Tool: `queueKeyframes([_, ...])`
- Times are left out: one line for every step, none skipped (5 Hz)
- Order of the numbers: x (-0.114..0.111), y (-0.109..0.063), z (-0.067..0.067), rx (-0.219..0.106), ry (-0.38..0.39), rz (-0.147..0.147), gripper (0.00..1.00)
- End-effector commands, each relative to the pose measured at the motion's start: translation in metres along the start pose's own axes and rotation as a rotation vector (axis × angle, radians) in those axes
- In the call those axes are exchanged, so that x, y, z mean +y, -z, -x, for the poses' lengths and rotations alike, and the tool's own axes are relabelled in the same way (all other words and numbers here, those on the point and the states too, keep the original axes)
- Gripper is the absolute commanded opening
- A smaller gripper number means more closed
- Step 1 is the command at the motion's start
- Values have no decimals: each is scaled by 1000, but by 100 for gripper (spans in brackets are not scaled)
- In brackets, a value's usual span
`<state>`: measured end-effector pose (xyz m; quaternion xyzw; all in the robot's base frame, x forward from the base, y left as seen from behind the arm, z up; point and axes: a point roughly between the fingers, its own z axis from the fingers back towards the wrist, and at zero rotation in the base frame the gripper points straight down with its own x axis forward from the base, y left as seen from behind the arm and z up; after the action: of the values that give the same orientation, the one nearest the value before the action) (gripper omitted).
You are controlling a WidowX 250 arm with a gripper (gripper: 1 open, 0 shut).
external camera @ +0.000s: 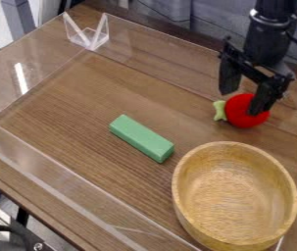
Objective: Move the red fruit to the left
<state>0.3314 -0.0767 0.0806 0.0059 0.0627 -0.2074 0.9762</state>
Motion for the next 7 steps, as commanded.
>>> queueKeyframes([13,-12,-11,-54,-9,-16,100])
queueKeyframes([17,-7,-21,-43,0,-18,100])
queueKeyframes([17,-4,-28,-36,12,-25,100])
queueKeyframes([12,8,-25,-33,77,-41,100])
queueKeyframes([7,16,-21,-37,143,-59,100])
queueKeyframes([14,10,-17,-51,135,-76,100])
queueKeyframes([22,6,-14,-58,113,-86,0])
